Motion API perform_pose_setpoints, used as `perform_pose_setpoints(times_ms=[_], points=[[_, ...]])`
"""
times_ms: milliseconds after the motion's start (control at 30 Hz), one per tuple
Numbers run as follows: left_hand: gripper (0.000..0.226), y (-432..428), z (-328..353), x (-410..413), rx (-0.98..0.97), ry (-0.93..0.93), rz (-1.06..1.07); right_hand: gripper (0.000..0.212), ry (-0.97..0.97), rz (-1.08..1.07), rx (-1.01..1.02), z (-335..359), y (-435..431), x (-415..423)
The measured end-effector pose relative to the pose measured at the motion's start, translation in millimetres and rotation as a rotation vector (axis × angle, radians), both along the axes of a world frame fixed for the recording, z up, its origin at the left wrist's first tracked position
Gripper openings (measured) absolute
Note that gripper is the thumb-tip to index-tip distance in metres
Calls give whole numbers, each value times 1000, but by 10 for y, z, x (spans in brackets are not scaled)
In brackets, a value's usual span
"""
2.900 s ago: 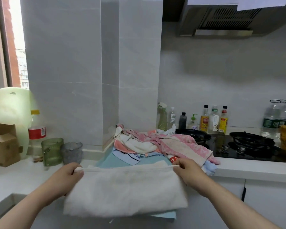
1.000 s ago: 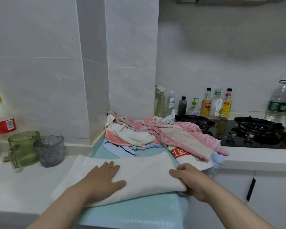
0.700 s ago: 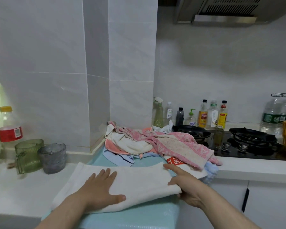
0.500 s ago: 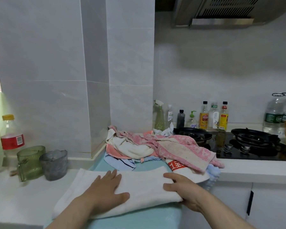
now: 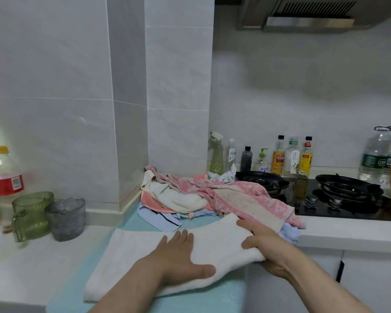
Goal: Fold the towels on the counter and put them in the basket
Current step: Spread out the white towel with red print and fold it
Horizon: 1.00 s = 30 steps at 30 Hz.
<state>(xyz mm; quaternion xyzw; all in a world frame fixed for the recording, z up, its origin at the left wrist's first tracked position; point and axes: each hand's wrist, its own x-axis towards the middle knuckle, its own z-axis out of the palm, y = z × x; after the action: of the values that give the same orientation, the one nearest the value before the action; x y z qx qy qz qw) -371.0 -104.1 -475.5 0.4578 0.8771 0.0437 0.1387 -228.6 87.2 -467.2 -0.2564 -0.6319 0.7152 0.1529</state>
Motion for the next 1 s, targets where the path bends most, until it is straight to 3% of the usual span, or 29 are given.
perform_pose_setpoints(times_ms=[100, 233, 400, 467, 533, 633, 733, 833, 900, 1000], points=[[104, 209, -22, 155, 101, -72, -36, 65, -20, -12, 56, 151, 235, 197], [120, 357, -203, 212, 52, 78, -60, 82, -121, -2, 229, 235, 263, 296], [119, 320, -187, 243, 193, 36, -51, 72, -64, 44, 326, 506, -28, 150], [93, 260, -182, 198, 512, -198, 55, 69, -46, 76, 282, 609, -206, 35], [59, 196, -159, 108, 921, -614, 265, 69, -42, 106, 275, 655, -394, -97], [46, 141, -116, -5, 1211, -1013, 461, 70, -37, 180, 259, 575, -688, -309], [49, 103, -117, -40, 1214, -1071, 432, 64, -12, 255, 66, 402, -853, -414], [41, 96, -160, -50, 1184, -945, 392, 40, 79, 211, -71, 356, -829, -276], [57, 115, -176, -48, 1123, -895, 344, 28, 118, 69, 77, 289, -739, -132], [74, 153, -187, -46, 1018, -846, 250, 29, 7, -126, 613, 80, -672, 69]])
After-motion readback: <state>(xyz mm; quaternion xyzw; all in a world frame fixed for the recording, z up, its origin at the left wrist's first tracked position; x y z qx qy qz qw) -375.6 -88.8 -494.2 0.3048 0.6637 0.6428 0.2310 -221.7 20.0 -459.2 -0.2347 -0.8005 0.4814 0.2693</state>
